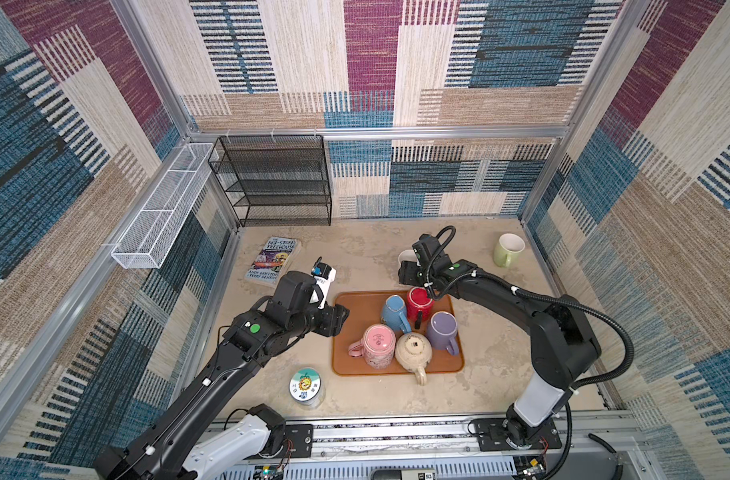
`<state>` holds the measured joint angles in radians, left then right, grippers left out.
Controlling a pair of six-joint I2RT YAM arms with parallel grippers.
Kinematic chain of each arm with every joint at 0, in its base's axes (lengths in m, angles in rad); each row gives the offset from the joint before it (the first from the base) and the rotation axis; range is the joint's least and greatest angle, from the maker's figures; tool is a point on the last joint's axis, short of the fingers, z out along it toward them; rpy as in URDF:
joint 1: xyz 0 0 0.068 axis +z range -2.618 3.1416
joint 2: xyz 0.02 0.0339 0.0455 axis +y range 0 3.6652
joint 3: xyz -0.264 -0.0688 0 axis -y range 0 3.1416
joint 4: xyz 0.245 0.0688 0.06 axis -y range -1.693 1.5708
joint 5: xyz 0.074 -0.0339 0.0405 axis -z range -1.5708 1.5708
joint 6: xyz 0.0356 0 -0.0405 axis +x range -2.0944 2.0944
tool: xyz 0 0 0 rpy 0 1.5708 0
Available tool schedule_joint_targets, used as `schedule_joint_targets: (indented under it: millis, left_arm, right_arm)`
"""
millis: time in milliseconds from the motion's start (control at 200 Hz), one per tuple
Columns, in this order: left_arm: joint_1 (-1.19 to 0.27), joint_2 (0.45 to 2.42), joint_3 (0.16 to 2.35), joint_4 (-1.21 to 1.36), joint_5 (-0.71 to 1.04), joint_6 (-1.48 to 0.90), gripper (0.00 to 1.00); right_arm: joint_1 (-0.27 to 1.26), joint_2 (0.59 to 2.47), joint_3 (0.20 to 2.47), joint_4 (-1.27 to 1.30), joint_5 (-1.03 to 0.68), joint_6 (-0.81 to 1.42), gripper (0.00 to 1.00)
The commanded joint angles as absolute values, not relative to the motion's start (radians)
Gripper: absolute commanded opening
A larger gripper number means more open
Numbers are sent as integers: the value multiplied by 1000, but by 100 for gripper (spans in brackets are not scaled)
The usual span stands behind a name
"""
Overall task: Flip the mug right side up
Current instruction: 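Grasp the white mug with the right gripper while the left gripper draws back, then carry the upright white mug with the right gripper toward the light green mug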
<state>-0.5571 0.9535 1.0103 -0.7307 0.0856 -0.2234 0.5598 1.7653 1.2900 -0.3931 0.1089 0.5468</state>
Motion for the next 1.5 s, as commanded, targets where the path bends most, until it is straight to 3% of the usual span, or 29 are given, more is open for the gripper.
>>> schedule_joint_targets:
  millis: [0,155,305,506,726,851,1492]
  left_arm:
    - [-549,929,984,-734,103,-198,68]
    - [-546,913,942,-710,133,-207,68]
    - [-543,905,934,-701,155,-204,68]
    - [-527,904,932,-692,188,-206,68]
    - [-501,902,928,-684,217,-207,68]
    - [-488,908,925,-680,241,-213,68]
    - [-476,899,919,-678,261,-215,67]
  right_arm:
    - [567,1814,1331,-406,150,569,76]
    - [569,1870,1381,-444,194,563,70]
    - [569,1923,1433,-506,224,539,50]
    - [569,1933,1442,-537,238,517,38]
    - [569,1915,1434,-564,254,493,34]
    - [567,1918,1438,-583,262,481,21]
    - [535,1985,1541,-650,253,459,26]
